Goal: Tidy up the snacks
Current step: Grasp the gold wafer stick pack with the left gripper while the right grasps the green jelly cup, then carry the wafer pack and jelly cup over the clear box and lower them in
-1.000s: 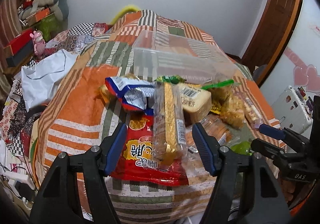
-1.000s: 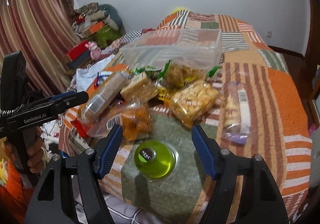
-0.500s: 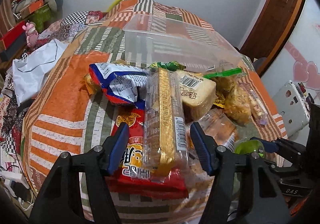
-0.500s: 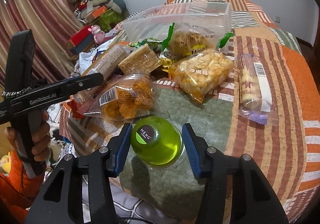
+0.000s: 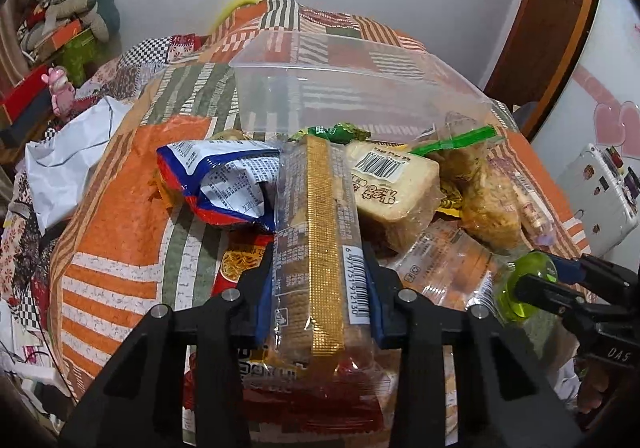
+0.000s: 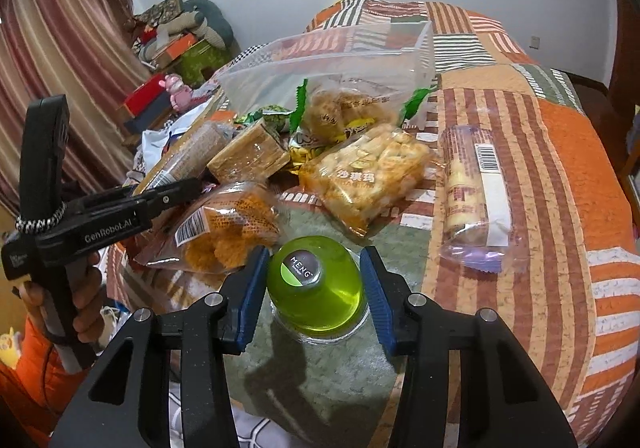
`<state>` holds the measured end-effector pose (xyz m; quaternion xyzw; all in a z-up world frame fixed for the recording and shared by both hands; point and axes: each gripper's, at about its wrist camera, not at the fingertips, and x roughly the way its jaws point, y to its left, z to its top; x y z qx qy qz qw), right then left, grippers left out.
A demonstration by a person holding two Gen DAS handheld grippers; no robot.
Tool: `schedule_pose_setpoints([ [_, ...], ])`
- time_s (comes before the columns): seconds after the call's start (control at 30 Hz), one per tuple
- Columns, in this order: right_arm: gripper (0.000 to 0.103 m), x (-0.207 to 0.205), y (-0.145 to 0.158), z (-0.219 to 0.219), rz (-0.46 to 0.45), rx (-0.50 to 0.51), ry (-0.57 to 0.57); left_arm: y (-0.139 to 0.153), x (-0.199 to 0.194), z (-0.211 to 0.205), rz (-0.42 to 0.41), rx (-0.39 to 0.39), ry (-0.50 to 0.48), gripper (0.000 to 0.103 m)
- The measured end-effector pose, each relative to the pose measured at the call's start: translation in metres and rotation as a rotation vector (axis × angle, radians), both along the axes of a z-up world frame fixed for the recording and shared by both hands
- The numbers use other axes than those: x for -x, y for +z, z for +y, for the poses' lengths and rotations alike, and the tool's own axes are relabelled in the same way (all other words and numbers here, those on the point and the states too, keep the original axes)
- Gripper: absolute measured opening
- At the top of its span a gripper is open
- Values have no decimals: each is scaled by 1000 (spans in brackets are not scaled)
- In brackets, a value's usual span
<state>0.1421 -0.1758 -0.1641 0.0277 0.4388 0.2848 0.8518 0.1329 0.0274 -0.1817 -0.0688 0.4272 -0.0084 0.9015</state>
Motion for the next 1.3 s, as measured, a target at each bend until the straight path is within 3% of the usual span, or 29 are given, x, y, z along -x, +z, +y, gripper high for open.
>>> schedule_pose_setpoints([
  [0.37, 42, -2, 12, -11, -26, -39, -69, 22, 11, 1, -53, 23, -12, 36],
  [0.7, 42, -8, 38, -8, -120, -55, -97, 47, 13, 2, -106, 31, -43, 36],
  [1.3, 42, -35, 75, -18, -242, -89, -150, 92, -6, 12, -200, -11, -37, 36],
])
